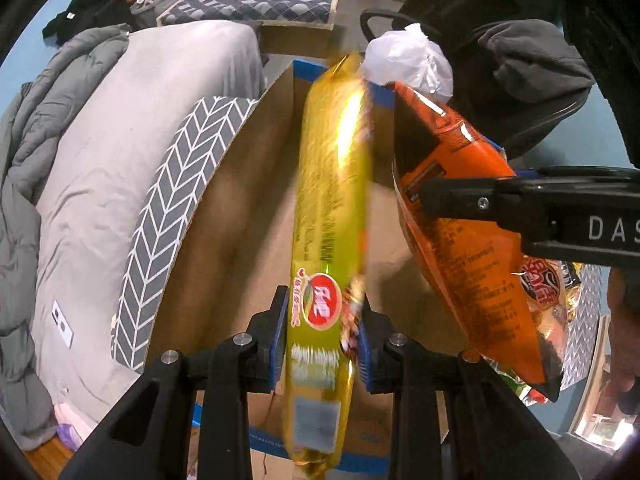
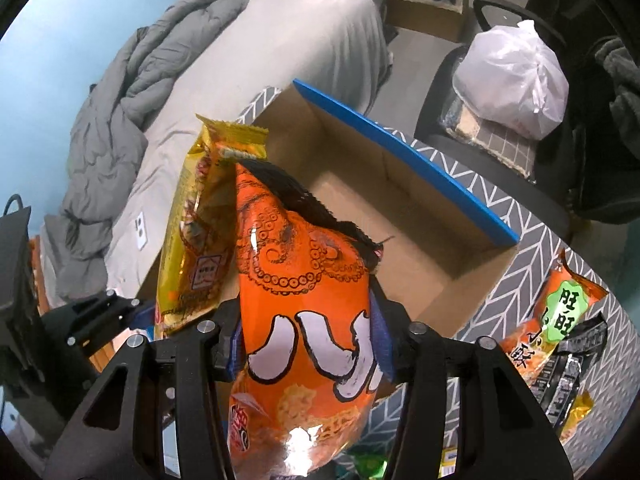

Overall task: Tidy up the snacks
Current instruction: 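Open both tools to drop the octopus bag and wafer roll into the box, then move both tools back over the remaining snacks on the table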

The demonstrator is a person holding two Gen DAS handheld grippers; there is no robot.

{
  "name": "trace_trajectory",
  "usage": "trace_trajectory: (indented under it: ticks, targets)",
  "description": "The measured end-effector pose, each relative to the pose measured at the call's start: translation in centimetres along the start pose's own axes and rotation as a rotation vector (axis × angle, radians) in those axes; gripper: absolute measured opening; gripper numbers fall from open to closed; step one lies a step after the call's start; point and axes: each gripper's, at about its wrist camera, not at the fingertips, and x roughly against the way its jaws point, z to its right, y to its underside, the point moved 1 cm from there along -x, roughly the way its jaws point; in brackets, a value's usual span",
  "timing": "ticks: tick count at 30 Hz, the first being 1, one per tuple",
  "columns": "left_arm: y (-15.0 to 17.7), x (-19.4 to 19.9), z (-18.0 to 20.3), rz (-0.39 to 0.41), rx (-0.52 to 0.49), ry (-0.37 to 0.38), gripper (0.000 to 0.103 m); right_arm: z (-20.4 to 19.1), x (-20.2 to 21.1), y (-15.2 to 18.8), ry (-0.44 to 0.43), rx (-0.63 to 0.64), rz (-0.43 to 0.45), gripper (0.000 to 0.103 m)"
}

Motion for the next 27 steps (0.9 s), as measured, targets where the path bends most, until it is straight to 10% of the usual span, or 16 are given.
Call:
trace_trajectory:
  ticks: [6, 27]
  targets:
    - [-0.2, 0.5, -0.2, 0.021, 0.022, -0.032, 0.052, -0.3, 0.1, 0.2, 0.03, 0.015, -0.009, 0.067]
    - [-0.1, 5.0, 4.7, 0.039, -0.017, 0.05, 0.054, 4.5, 7.2, 4.8, 0.096, -0.08, 0.091, 0.074]
